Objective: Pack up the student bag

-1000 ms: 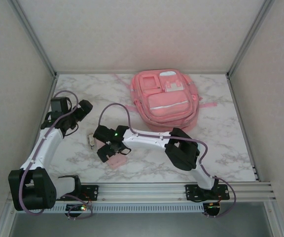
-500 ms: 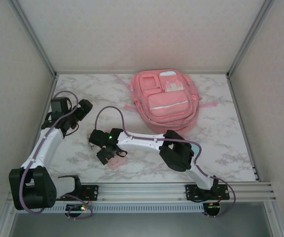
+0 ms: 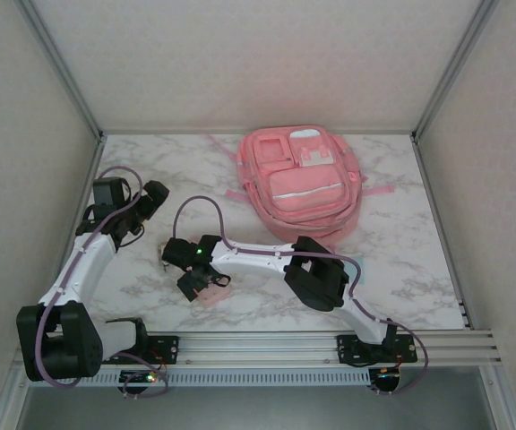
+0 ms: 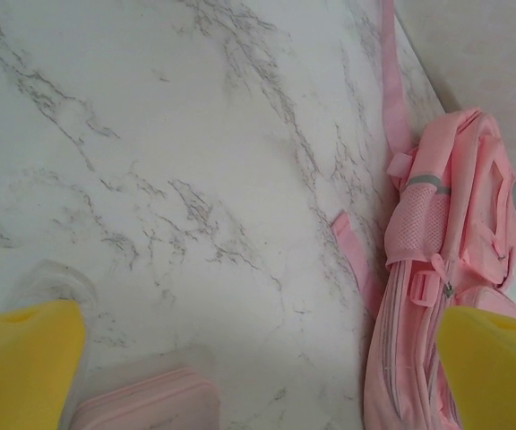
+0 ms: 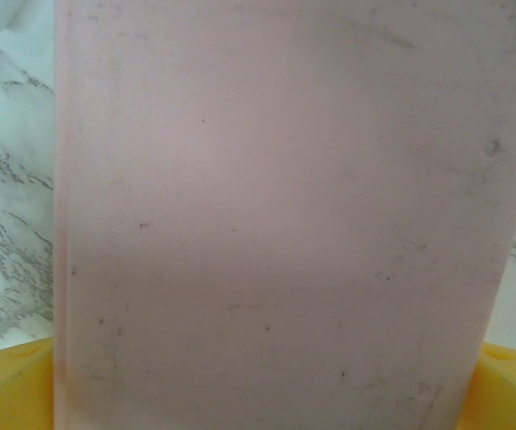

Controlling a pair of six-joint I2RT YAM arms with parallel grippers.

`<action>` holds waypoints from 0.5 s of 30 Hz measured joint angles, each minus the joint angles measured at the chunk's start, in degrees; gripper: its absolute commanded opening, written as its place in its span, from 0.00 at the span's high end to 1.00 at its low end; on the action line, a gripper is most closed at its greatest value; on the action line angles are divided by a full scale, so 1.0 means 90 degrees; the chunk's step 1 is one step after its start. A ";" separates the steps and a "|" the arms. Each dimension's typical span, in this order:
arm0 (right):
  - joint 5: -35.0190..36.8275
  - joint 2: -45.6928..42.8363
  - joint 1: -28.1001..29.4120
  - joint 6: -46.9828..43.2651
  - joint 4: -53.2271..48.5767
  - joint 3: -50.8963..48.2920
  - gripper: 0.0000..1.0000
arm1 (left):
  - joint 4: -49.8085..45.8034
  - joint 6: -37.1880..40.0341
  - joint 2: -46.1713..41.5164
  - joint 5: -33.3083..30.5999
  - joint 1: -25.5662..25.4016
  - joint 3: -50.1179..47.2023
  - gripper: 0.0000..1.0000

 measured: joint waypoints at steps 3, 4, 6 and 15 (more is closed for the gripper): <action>-0.0056 -0.0129 -0.0027 -0.0005 0.0160 -0.0187 0.08 | 0.0000 -0.0022 -0.0024 0.0000 0.0000 0.0000 0.00; -0.0109 -0.0192 -0.0049 -0.0012 0.0238 -0.0277 0.09 | -0.0002 -0.0024 -0.0041 0.0000 -0.0002 0.0000 0.00; -0.0211 -0.0313 -0.0119 -0.0032 0.0355 -0.0452 0.11 | -0.0002 -0.0024 -0.0083 -0.0007 -0.0029 0.0000 0.00; -0.0845 -0.1751 -0.1107 -0.0102 0.0826 -0.1715 0.11 | 0.0078 -0.0068 -0.0104 -0.0299 -0.0619 0.0032 0.00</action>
